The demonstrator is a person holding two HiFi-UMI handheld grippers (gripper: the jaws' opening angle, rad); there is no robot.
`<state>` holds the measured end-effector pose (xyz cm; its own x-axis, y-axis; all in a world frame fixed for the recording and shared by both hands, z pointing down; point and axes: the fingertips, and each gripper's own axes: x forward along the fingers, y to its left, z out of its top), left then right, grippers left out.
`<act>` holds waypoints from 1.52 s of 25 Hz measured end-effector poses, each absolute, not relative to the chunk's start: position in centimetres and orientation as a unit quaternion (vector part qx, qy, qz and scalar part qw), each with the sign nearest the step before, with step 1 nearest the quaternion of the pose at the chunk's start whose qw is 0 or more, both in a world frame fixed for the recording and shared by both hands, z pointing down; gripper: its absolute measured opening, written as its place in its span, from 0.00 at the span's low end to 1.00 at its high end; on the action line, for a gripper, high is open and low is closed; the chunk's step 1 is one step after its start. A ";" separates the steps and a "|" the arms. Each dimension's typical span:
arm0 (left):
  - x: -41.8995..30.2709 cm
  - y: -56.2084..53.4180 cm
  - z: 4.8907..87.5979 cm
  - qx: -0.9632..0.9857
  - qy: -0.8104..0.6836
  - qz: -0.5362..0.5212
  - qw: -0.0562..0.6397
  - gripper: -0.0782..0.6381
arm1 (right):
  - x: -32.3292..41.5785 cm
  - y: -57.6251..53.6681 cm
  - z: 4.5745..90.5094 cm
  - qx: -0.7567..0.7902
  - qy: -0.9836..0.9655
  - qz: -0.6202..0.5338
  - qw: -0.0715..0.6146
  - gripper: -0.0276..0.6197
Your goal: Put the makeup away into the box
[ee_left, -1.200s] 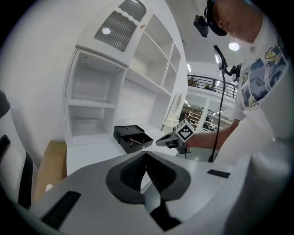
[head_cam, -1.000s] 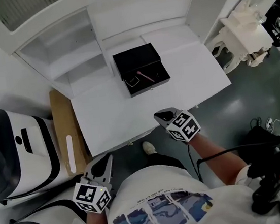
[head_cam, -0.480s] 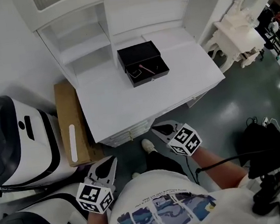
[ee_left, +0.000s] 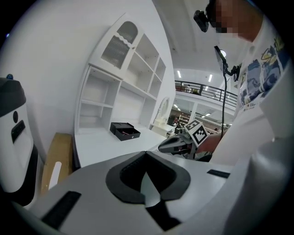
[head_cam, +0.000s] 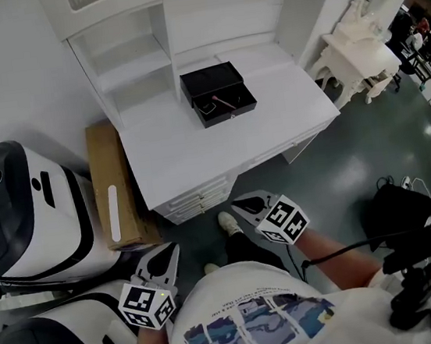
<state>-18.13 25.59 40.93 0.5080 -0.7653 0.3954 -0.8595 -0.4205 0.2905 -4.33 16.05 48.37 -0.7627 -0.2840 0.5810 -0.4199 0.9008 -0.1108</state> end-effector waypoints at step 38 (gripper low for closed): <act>-18.9 28.3 42.1 0.829 -0.498 0.099 0.236 0.13 | -7.2 20.2 47.4 0.147 -0.942 0.075 0.294 0.08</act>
